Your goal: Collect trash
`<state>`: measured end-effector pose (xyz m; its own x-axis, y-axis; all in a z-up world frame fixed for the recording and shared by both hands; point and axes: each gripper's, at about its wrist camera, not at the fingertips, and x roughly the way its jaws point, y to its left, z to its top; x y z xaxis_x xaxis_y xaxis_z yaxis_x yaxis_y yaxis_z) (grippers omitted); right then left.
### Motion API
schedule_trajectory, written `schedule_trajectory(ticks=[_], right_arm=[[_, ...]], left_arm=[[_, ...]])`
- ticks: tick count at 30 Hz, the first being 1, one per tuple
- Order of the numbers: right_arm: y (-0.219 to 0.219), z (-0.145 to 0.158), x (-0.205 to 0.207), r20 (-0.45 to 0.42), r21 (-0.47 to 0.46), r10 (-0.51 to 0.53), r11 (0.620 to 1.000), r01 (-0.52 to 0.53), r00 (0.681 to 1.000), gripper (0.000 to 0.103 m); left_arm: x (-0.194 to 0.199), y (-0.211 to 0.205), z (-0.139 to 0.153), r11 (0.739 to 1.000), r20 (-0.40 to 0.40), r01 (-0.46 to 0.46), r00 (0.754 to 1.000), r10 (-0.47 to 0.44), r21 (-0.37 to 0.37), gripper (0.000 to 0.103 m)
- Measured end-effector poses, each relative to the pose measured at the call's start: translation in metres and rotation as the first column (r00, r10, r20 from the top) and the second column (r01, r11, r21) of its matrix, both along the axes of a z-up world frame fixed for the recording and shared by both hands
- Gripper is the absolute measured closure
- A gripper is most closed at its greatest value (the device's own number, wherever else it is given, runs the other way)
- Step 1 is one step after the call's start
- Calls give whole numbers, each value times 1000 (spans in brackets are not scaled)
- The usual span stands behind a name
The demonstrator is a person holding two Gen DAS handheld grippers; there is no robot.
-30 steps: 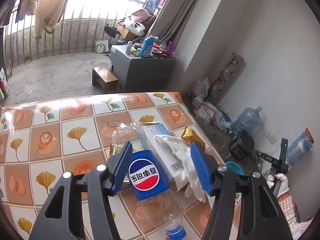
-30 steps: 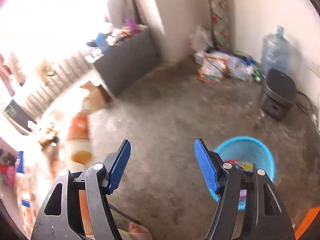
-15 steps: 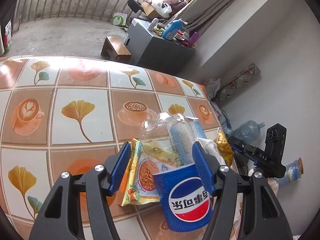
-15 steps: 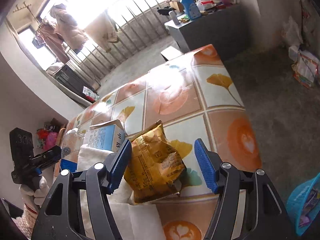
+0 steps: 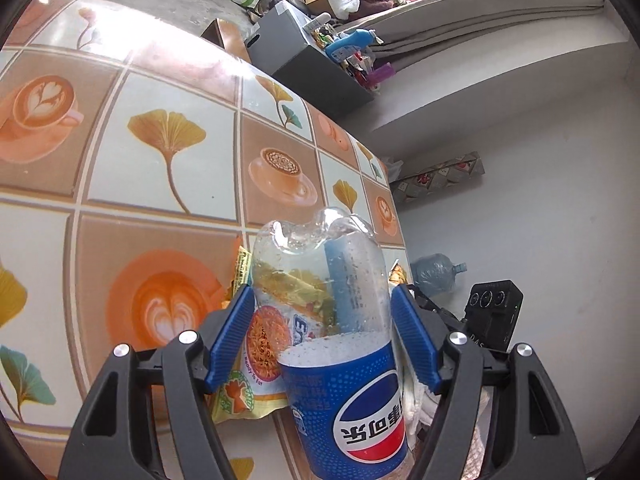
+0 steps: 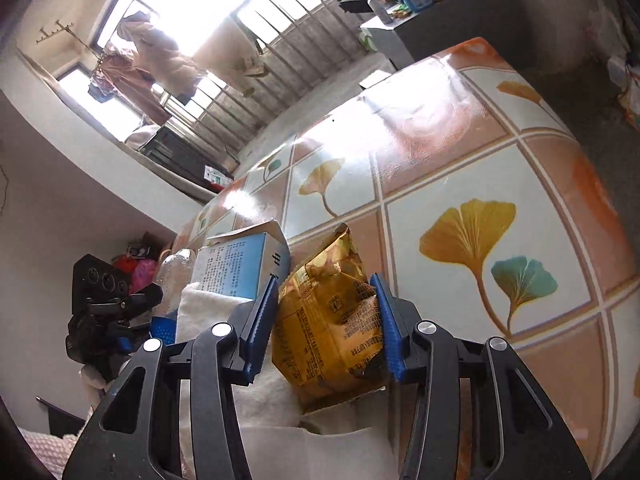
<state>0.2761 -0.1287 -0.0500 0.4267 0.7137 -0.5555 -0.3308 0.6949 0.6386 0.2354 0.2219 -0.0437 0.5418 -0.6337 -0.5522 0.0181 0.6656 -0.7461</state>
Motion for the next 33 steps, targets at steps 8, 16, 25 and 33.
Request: schedule_trajectory(ticks=[8, 16, 25, 33], right_arm=[[16, 2, -49, -21, 7, 36, 999, -36, 999, 59], [18, 11, -50, -31, -11, -2, 1000, 2, 1000, 46], [-40, 41, -110, 87, -44, -90, 995, 94, 992, 37], [-26, 5, -169, 42, -184, -32, 982, 39, 999, 37]], left_arm=[[-62, 23, 3, 1000, -23, -24, 999, 24, 9, 35], [-94, 30, 23, 990, 4, -86, 996, 86, 111, 35], [-143, 13, 85, 940, 231, -127, 972, 53, 318, 34], [-176, -28, 99, 934, 280, -18, 956, -89, 357, 34]])
